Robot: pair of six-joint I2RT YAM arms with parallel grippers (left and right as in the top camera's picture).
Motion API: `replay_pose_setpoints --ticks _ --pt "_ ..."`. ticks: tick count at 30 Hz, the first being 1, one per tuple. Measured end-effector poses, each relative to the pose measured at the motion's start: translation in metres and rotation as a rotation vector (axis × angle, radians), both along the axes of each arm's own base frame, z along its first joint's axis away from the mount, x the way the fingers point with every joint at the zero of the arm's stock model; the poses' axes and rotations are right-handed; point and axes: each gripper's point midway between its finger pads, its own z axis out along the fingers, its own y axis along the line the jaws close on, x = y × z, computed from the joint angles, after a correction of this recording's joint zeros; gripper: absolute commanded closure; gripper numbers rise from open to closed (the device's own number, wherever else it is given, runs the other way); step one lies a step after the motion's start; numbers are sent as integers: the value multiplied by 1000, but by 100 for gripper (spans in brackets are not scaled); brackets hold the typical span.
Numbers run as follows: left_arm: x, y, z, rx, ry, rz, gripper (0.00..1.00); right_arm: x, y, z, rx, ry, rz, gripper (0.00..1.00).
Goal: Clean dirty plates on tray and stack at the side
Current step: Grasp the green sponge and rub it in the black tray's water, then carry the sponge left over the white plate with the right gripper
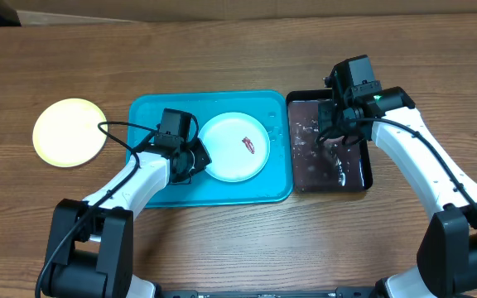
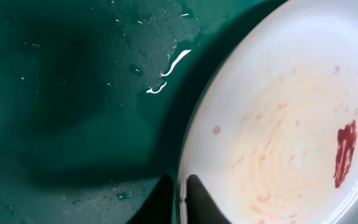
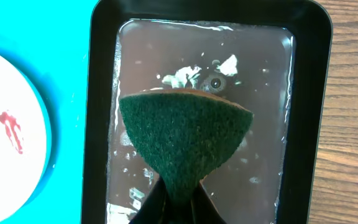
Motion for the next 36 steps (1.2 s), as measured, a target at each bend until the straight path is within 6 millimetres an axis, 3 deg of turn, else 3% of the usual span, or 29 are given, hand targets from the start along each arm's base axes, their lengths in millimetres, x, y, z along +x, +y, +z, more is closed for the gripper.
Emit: replay_pose_setpoints --ticks 2,14,20,25,29,34,36 --pt "0 0 0 1 -1 -3 96 0 0 0 0 0 0 96" --pt "1 0 0 2 -5 -7 96 -19 -5 -8 -16 84 -15 96" --pt "1 0 0 2 -6 -7 95 -16 -4 -36 -4 40 -18 96" --pt "1 0 0 4 -6 -6 96 -27 -7 -61 -12 71 -18 96" --pt "1 0 0 4 -5 -6 96 -38 -9 -45 -27 145 -17 96" --pt "1 0 0 4 -6 -6 96 -21 1 5 19 76 -4 96" --pt "1 0 0 4 -6 -6 96 -19 4 13 30 50 1 96"
